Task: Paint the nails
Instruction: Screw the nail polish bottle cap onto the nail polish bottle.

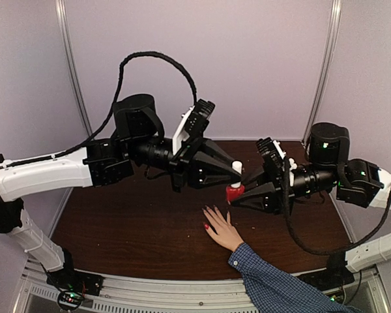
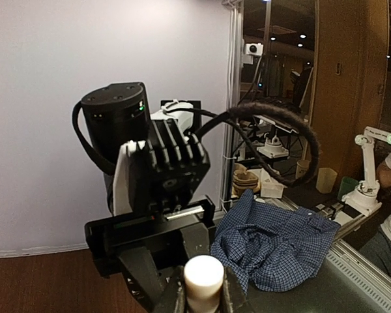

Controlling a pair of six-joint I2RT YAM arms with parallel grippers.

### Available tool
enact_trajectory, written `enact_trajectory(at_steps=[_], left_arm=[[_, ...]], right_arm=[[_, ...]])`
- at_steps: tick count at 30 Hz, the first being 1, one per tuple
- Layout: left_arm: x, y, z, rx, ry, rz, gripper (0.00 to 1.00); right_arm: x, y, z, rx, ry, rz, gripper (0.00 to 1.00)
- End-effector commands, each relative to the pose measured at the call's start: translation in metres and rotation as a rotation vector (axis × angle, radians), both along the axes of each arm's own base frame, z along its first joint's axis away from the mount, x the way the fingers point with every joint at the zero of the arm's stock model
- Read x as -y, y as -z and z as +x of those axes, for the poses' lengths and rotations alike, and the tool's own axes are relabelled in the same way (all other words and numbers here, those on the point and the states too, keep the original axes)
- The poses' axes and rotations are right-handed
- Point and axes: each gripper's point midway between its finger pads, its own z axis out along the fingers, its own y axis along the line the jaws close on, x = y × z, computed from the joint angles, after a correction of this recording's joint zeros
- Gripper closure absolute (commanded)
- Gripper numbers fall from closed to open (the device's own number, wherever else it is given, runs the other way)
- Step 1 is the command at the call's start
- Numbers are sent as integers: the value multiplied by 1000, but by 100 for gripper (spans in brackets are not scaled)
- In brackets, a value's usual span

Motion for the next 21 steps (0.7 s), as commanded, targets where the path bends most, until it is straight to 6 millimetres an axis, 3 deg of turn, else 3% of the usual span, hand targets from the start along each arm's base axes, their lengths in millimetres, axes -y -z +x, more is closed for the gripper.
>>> enact_trajectory(at_steps=[1, 3, 8, 10, 14, 17, 21], left_arm=[[12, 59, 1, -74, 17, 203, 97], [9, 55, 13, -74, -42, 198, 91], [-13, 34, 48, -74, -253, 125, 62], [-24, 25, 58, -49, -350, 91, 55], [-43, 14, 72, 5, -495, 51, 51], [-51, 17, 88, 8, -610, 48, 49], [-51, 19, 106, 4, -733, 49, 49]], right_arm=[[1, -61, -3, 120, -12, 181, 100], [1, -57, 2, 123, 14, 167, 100], [1, -45, 22, 109, 132, 123, 100], [1, -39, 34, 105, 200, 108, 100], [3, -14, 75, 93, 415, 24, 100], [5, 4, 100, 76, 551, -36, 100], [6, 14, 120, 61, 658, -66, 100]])
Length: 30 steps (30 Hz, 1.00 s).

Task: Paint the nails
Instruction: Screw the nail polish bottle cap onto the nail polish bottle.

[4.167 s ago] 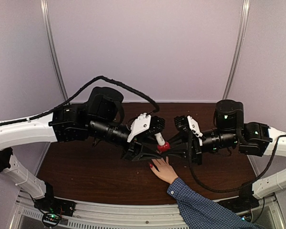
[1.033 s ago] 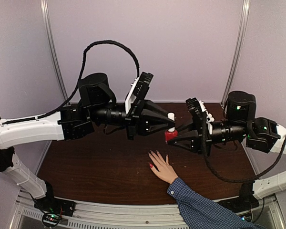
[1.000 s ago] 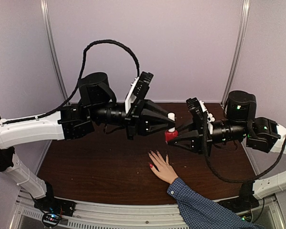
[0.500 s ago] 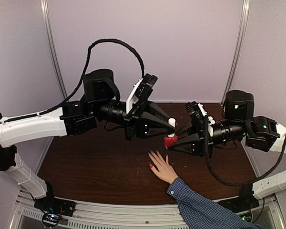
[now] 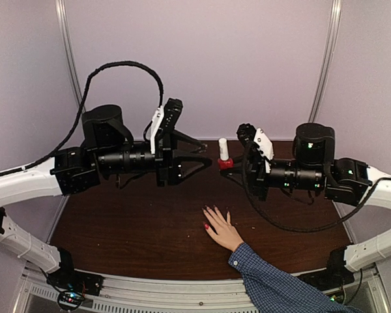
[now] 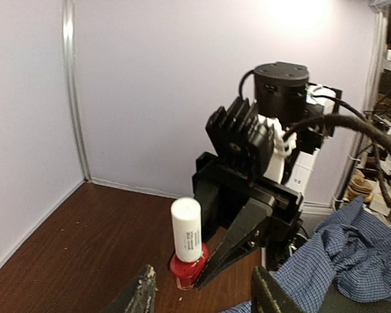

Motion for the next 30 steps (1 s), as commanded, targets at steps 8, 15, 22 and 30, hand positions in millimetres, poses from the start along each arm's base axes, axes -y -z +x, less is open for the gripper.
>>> enact_trajectory(at_steps=[8, 15, 22, 30], left_arm=[[16, -4, 60, -5, -340, -11, 53], [33, -4, 64, -40, -327, -47, 58], [39, 0, 65, -54, -322, -47, 64], [42, 5, 60, -72, -282, -38, 80]], right_arm=[[5, 11, 48, -21, 273, -12, 100], [4, 15, 51, -28, 282, -22, 100], [5, 15, 52, -26, 291, -37, 100], [5, 1, 45, -5, 249, -17, 100]])
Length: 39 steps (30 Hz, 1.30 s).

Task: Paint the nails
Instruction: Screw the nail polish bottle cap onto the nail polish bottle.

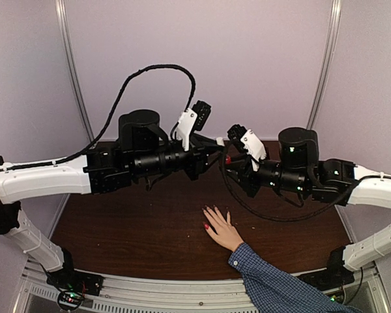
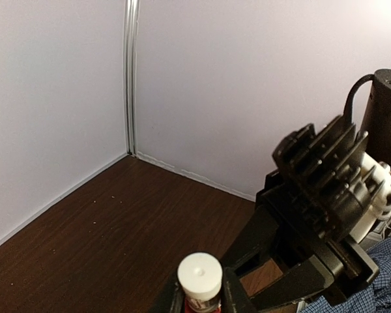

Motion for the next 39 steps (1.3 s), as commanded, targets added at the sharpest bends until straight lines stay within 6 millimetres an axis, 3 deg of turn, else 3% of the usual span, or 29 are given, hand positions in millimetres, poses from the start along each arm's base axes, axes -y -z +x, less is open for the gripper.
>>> enact_trajectory(at_steps=[1, 13, 31, 39], left_arm=[[2, -24, -4, 15, 29, -75, 81], [9, -4, -37, -18, 239, -44, 96], [9, 3, -112, 14, 700, -35, 99], [6, 10, -121, 8, 768, 3, 100]], right_arm=[[0, -32, -6, 41, -33, 56, 100], [-10, -55, -48, 71, -297, 66, 100], [-14, -93, -111, 98, -684, 176, 100], [-9, -101, -122, 98, -777, 204, 100]])
